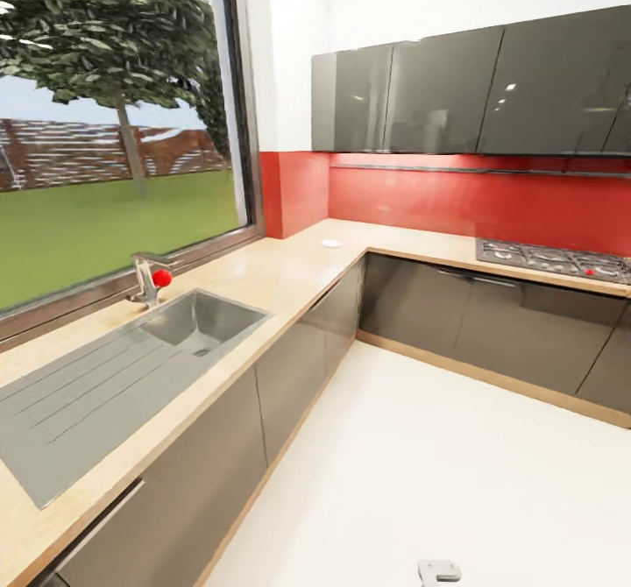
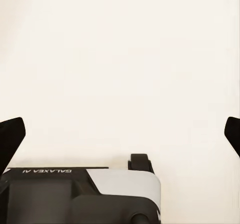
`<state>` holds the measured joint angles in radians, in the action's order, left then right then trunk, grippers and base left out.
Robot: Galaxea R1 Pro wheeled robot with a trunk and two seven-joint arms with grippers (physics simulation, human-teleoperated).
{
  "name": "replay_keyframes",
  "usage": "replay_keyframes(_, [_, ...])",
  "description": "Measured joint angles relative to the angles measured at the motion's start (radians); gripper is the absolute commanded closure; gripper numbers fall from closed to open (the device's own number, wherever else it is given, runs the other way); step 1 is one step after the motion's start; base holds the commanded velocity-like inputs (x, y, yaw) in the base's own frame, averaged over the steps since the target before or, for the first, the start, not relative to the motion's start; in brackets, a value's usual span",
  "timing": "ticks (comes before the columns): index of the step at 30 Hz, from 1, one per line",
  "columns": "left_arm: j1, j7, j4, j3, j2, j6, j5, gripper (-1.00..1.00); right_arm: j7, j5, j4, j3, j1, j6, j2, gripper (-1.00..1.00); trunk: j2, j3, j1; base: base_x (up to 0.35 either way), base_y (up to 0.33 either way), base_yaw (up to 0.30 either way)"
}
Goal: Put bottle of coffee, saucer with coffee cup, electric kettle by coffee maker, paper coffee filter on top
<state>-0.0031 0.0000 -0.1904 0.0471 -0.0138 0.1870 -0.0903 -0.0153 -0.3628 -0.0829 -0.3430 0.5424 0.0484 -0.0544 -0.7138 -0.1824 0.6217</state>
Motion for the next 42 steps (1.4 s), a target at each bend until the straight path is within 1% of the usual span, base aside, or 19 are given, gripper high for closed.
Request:
replay_keyframes(10, [-0.001, 0.000, -0.002, 0.000, 0.000, 0.000, 0.000, -1.00, 0.000, 0.000, 0.000, 0.000, 0.000, 0.000, 0.000, -1.00, 0.000, 0.000, 0.000, 0.291, -0.205, -0.254])
replay_keyframes(28, [-0.001, 0.000, -0.002, 0.000, -0.001, 0.000, 0.000, -1.00, 0.000, 0.000, 0.000, 0.000, -0.001, 0.000, 0.000, -1.00, 0.000, 0.000, 0.000, 0.341, -0.039, -0.254])
replay_keyframes(42, [-0.001, 0.000, -0.002, 0.000, -0.008, 0.000, 0.000, -1.00, 0.000, -0.001, 0.000, 0.000, -0.001, 0.000, 0.000, -1.00, 0.000, 0.000, 0.000, 0.343, -0.140, -0.254])
